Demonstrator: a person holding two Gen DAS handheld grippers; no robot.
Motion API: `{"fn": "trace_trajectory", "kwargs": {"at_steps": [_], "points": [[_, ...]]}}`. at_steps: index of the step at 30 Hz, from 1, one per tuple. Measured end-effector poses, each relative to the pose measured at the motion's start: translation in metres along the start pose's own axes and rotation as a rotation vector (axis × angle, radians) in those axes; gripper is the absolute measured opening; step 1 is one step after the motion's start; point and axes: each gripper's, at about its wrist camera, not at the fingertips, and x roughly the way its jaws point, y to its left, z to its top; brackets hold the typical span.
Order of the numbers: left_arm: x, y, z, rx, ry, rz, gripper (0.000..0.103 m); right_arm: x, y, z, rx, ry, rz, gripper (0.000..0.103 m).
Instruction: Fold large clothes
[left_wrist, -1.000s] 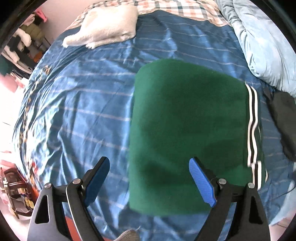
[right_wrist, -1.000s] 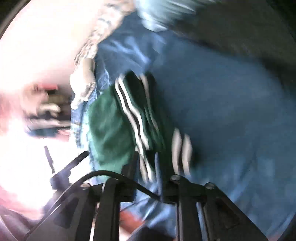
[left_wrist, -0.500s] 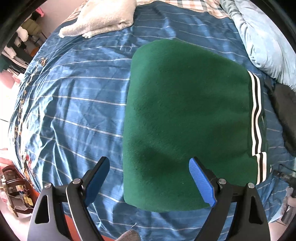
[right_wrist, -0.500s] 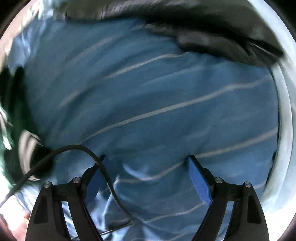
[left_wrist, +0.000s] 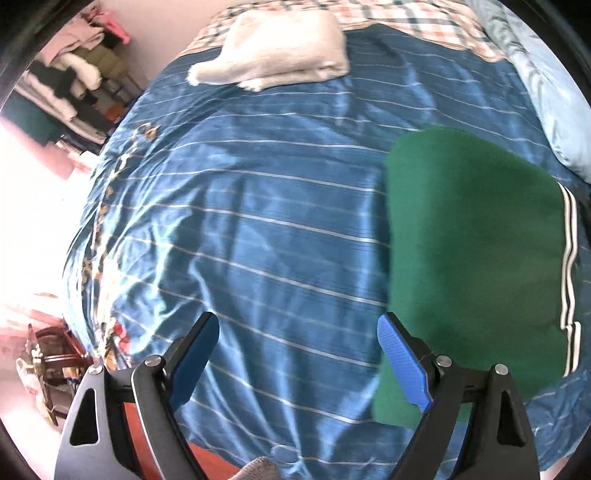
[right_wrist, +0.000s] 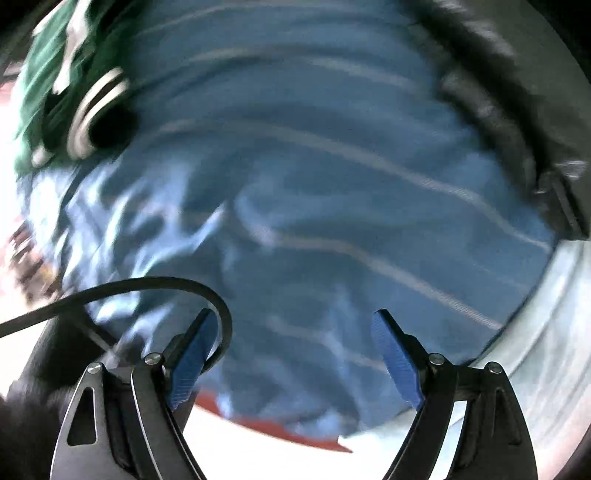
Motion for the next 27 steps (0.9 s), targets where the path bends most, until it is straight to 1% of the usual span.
{"fn": "trace_trajectory", "kwargs": {"at_steps": [1,2,3,5,6,7,8,9,10,11,13,14,15,16,17,18,19,20,21,22,23,24,25,26,27], "points": [[0.0,0.005,0.0,-0.009,-0.002,0.01,0.087,0.001,0.007,-0.005,-0.039,0.048,0.1,0.087],[0.001,0.009,0.0,-0.019,-0.002,0.017,0.087,0.001,0.011,-0.01,-0.066,0.072,0.145,0.087],[0.002,0.013,0.0,-0.032,-0.003,0.026,0.087,0.001,0.017,-0.013,-0.104,0.089,0.149,0.087],[0.002,0.018,-0.002,-0.055,-0.014,0.055,0.087,-0.001,0.021,-0.009,-0.134,0.083,0.001,0.087],[0.003,0.021,-0.002,-0.062,-0.01,0.051,0.087,-0.004,0.015,-0.004,-0.125,0.078,-0.022,0.087],[0.004,0.023,-0.001,-0.068,-0.009,0.044,0.087,-0.005,0.007,-0.001,-0.097,0.063,-0.081,0.087],[0.004,0.025,-0.002,-0.075,-0.01,0.044,0.087,-0.008,-0.009,0.003,-0.076,0.053,-0.131,0.087],[0.005,0.026,-0.002,-0.076,-0.01,0.041,0.087,-0.01,-0.026,0.01,-0.039,0.03,-0.223,0.087],[0.005,0.025,-0.002,-0.075,-0.009,0.034,0.087,-0.007,-0.033,0.011,-0.006,0.013,-0.286,0.087],[0.005,0.024,-0.003,-0.072,-0.008,0.03,0.087,-0.006,-0.045,0.02,0.048,-0.026,-0.358,0.087],[0.006,0.02,-0.004,-0.069,-0.012,0.025,0.087,-0.008,-0.047,0.036,0.073,-0.133,-0.493,0.087],[0.007,0.017,-0.005,-0.068,-0.01,0.023,0.087,-0.015,-0.045,0.049,0.102,-0.25,-0.586,0.087],[0.008,0.015,-0.005,-0.07,-0.009,0.019,0.087,-0.022,-0.04,0.059,0.121,-0.35,-0.6,0.087],[0.009,0.013,-0.005,-0.074,-0.012,0.009,0.087,-0.031,-0.034,0.069,0.14,-0.457,-0.573,0.087],[0.01,0.01,-0.004,-0.078,-0.013,0.002,0.087,-0.037,-0.029,0.077,0.159,-0.533,-0.528,0.087],[0.011,0.008,-0.003,-0.082,-0.016,-0.002,0.087,-0.044,-0.024,0.087,0.182,-0.602,-0.449,0.087],[0.012,0.006,-0.002,-0.087,-0.019,-0.008,0.087,-0.05,-0.017,0.103,0.2,-0.671,-0.283,0.087],[0.014,0.003,0.0,-0.096,-0.02,-0.023,0.087,-0.052,-0.012,0.114,0.203,-0.701,-0.174,0.086],[0.016,0.001,0.001,-0.103,-0.02,-0.037,0.087,-0.051,-0.006,0.125,0.199,-0.719,-0.065,0.086],[0.017,-0.001,0.002,-0.113,-0.018,-0.061,0.087,-0.049,0.004,0.145,0.176,-0.706,0.125,0.086],[0.02,-0.003,0.005,-0.127,-0.015,-0.115,0.087,-0.047,0.013,0.161,0.16,-0.688,0.247,0.086],[0.02,-0.006,0.007,-0.133,-0.016,-0.151,0.087,-0.045,0.02,0.171,0.141,-0.672,0.333,0.087],[0.021,-0.009,0.009,-0.137,-0.018,-0.178,0.087,-0.043,0.031,0.186,0.109,-0.64,0.447,0.087],[0.023,-0.012,0.011,-0.137,-0.022,-0.212,0.087,-0.037,0.044,0.204,0.076,-0.59,0.53,0.087],[0.025,-0.016,0.014,-0.135,-0.024,-0.253,0.087,-0.03,0.057,0.21,0.055,-0.564,0.563,0.087]]}}
